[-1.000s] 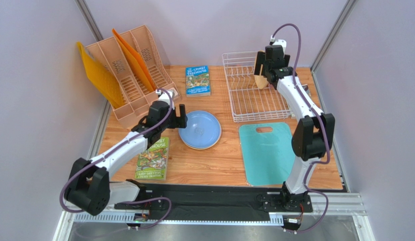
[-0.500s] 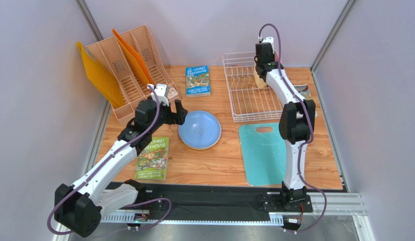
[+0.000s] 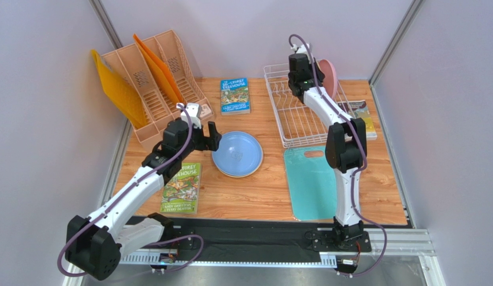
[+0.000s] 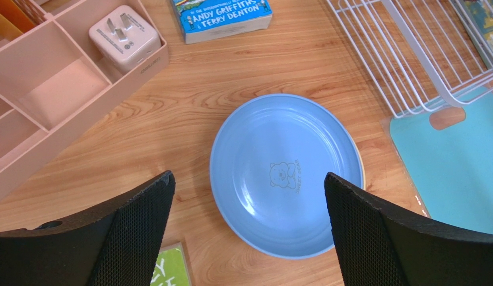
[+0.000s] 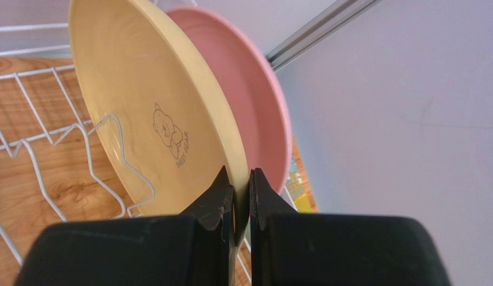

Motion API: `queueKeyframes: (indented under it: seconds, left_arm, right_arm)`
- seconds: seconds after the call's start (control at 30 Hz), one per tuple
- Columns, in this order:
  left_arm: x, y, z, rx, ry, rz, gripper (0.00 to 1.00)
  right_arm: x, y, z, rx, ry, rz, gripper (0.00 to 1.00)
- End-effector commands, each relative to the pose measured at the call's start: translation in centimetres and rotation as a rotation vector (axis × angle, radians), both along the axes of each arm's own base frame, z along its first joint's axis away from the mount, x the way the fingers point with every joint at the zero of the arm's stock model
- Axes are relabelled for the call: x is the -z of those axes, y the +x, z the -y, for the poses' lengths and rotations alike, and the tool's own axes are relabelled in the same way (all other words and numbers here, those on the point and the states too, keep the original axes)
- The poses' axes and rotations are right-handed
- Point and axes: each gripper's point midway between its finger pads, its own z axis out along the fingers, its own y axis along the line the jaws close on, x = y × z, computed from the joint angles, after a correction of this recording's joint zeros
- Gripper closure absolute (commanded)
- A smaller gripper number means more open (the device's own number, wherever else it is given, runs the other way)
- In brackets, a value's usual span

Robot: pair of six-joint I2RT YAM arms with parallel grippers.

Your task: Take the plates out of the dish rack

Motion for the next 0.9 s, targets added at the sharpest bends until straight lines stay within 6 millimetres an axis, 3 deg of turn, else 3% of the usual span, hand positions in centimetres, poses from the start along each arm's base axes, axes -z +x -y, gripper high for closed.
queueKeyframes:
  seconds: [0.0, 0.23, 0.33, 0.43, 0.53, 0.6, 0.63, 0.7, 0.77, 0.8, 0.87]
  left_arm:
    - [0.2, 0.0, -0.3, -0.014, 0.017, 0.001, 0.01]
    - [-0.1, -0.1, -0.2, -0.008, 0.006, 0.006, 0.01]
    - [-0.4, -0.3, 0.0, -0.001, -0.007, 0.014, 0.01]
    - [-0.8, -0.3, 0.1, 0.001, -0.023, 0.023, 0.01]
    - [-1.3, -0.4, 0.4, 0.014, -0.035, 0.026, 0.01]
    - [-1.9, -0.5, 0.9, 0.032, -0.062, 0.035, 0.01]
    - [-2.0, -0.6, 1.0, 0.040, -0.071, 0.037, 0.01]
    - [-2.6, -0.8, 1.7, 0.070, -0.109, 0.047, 0.01]
    - [-2.9, -1.2, 2.4, 0.103, -0.139, 0.047, 0.01]
    - [-3.1, -1.1, 2.7, 0.113, -0.154, 0.057, 0.01]
    - [-3.1, -1.5, 3.3, 0.146, -0.182, 0.049, 0.01]
  right_arm:
    - [-8.3, -1.3, -0.5, 0.091, -0.083, 0.217, 1.00]
    - [-10.3, -3.8, -0.9, 0.148, -0.137, 0.302, 1.00]
    - [-13.7, -6.8, -1.1, 0.147, -0.089, 0.358, 1.00]
    - [-15.8, -9.2, -1.8, 0.131, 0.001, 0.399, 1.00]
    - [-16.2, -11.1, -3.0, 0.067, 0.109, 0.387, 1.00]
    - [-15.5, -11.8, -4.7, 0.000, 0.203, 0.374, 1.00]
    - [-14.7, -13.0, -4.8, -0.036, 0.217, 0.302, 1.00]
    - [-12.3, -13.8, -7.5, -0.158, 0.348, 0.210, 1.00]
    - [-10.8, -15.9, -9.1, -0.241, 0.472, 0.146, 1.00]
    - [-8.3, -16.9, -10.5, -0.294, 0.533, 0.072, 1.00]
    - [-8.1, -19.0, -12.2, -0.374, 0.676, 0.061, 1.00]
